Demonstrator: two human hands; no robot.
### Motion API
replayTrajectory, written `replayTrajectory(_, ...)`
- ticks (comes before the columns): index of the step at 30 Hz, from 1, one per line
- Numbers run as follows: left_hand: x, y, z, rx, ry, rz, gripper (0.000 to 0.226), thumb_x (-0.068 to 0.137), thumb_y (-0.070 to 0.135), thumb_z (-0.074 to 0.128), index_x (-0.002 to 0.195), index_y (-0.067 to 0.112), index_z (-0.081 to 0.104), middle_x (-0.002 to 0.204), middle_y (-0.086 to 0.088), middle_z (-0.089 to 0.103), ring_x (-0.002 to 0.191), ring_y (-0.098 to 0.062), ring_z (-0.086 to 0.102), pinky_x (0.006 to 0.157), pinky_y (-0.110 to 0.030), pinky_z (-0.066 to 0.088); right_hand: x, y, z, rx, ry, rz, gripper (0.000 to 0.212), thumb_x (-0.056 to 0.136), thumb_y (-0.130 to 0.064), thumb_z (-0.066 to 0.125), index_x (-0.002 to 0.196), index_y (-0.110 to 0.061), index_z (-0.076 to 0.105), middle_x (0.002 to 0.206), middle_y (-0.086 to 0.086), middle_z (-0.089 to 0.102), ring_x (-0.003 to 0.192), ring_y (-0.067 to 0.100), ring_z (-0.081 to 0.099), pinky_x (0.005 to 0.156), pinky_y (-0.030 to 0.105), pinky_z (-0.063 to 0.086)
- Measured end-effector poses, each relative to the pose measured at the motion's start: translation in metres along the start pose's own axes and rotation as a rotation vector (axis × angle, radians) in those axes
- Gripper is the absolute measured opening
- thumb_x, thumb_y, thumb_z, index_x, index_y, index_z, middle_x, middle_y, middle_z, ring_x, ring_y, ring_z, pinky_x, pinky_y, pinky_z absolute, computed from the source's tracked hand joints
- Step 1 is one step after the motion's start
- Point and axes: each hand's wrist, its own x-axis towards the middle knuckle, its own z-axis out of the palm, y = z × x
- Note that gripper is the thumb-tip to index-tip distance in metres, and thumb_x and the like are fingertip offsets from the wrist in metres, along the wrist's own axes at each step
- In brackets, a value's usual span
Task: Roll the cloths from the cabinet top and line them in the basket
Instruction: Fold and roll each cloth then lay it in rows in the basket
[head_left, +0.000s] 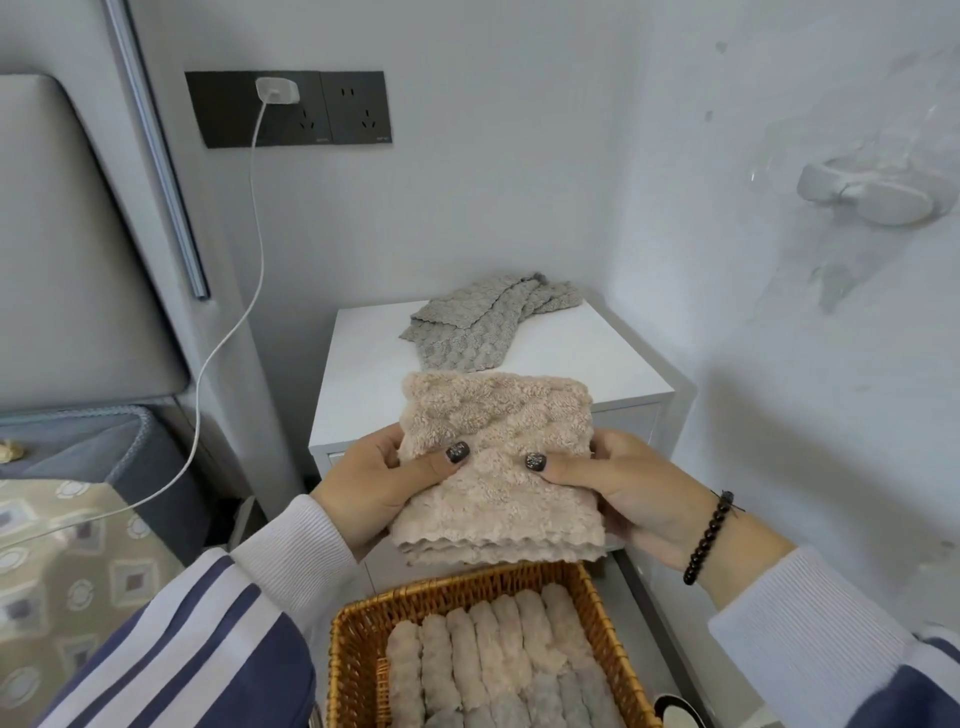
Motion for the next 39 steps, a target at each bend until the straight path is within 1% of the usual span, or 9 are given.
replayTrajectory(5,-0.003,-0.002,-0.011,0.041,-0.05,-0.067,0.067,0.04,0.033,0.096,0.101,0.02,0.073,0.103,-0.011,0.074,0.091,-0.028,0.072,0.079,-0.043,0.057,0.003,-0.001,-0.004,0.036,-0.013,0.018,0.036,0.076,-0.007,0.07,0.112,-0.002,0.065,0.111,0.017,0.069,0.109,0.033,0.064,0.102,0.049,0.045)
replayTrajectory(8,-0.006,-0.001,-0.017,-0.048,-0.052,-0.107,0.052,0.059,0.017,0.079,0.11,0.012,0.069,0.105,-0.016,0.072,0.09,-0.031,0.071,0.076,-0.041,0.057,0.003,-0.003,-0.003,0.143,-0.082,0.034,0.034,0.075,-0.004,0.065,0.11,0.0,0.066,0.112,0.019,0.069,0.106,0.031,0.066,0.096,0.043,0.051)
replayTrajectory(15,-0.015,0.0,-0.033,-0.201,-0.21,-0.087,0.074,0.041,0.019,0.096,0.111,0.013,0.072,0.117,-0.023,0.066,0.093,-0.036,0.07,0.081,-0.05,0.05,0.007,-0.003,-0.005,0.286,-0.193,0.002,0.036,0.069,0.009,0.06,0.102,0.002,0.07,0.115,0.026,0.065,0.106,0.039,0.063,0.09,0.045,0.052)
replayTrajectory(20,-0.018,0.0,-0.039,-0.299,-0.226,-0.06,0.073,0.028,0.009,0.097,0.098,0.004,0.076,0.105,-0.027,0.069,0.081,-0.038,0.071,0.066,-0.045,0.058,0.01,-0.002,-0.004,0.286,-0.288,-0.097,0.03,0.055,0.0,0.074,0.08,-0.015,0.078,0.082,0.014,0.071,0.056,0.02,0.064,0.043,0.021,0.045)
replayTrajectory(27,-0.018,0.007,-0.05,-0.328,-0.124,-0.029,0.046,0.041,0.019,0.078,0.084,0.002,0.078,0.096,-0.023,0.071,0.077,-0.036,0.071,0.065,-0.044,0.059,0.018,-0.001,0.011,0.313,-0.299,-0.09,0.041,0.046,-0.016,0.072,0.083,0.0,0.074,0.082,0.019,0.064,0.067,0.029,0.057,0.058,0.031,0.049)
replayTrajectory(29,-0.02,0.01,-0.05,-0.268,-0.117,-0.046,0.048,0.04,0.027,0.075,0.08,0.001,0.077,0.093,-0.022,0.071,0.077,-0.035,0.07,0.067,-0.044,0.058,0.021,0.001,0.013,0.242,-0.243,-0.05,0.056,0.044,-0.022,0.074,0.092,0.004,0.064,0.093,0.022,0.056,0.081,0.035,0.051,0.066,0.036,0.048)
replayTrajectory(33,-0.021,0.004,-0.054,-0.011,-0.025,-0.063,0.023,0.057,0.034,0.075,0.065,0.013,0.073,0.097,-0.014,0.071,0.079,-0.03,0.068,0.061,-0.03,0.054,0.021,0.005,0.027,-0.113,-0.115,-0.067,0.023,0.088,-0.027,0.062,0.073,-0.012,0.07,0.083,0.013,0.06,0.066,0.021,0.058,0.054,0.028,0.05)
replayTrajectory(36,-0.019,-0.01,-0.061,0.255,-0.006,-0.036,0.03,0.042,0.034,0.083,0.068,0.024,0.072,0.116,-0.005,0.069,0.1,-0.03,0.065,0.072,-0.034,0.052,0.025,0.012,0.036,-0.569,-0.111,-0.122,0.02,0.078,-0.03,0.076,0.069,-0.022,0.061,0.066,0.0,0.049,0.058,0.013,0.043,0.056,0.02,0.039)
replayTrajectory(39,-0.021,-0.019,-0.072,0.379,-0.026,-0.053,0.053,0.044,0.031,0.084,0.095,0.03,0.071,0.115,-0.013,0.066,0.096,-0.028,0.067,0.077,-0.04,0.058,0.032,0.024,0.044,-0.868,-0.152,-0.102,0.04,0.07,-0.039,0.082,0.09,-0.027,0.049,0.09,-0.008,0.052,0.067,0.006,0.044,0.058,0.02,0.039)
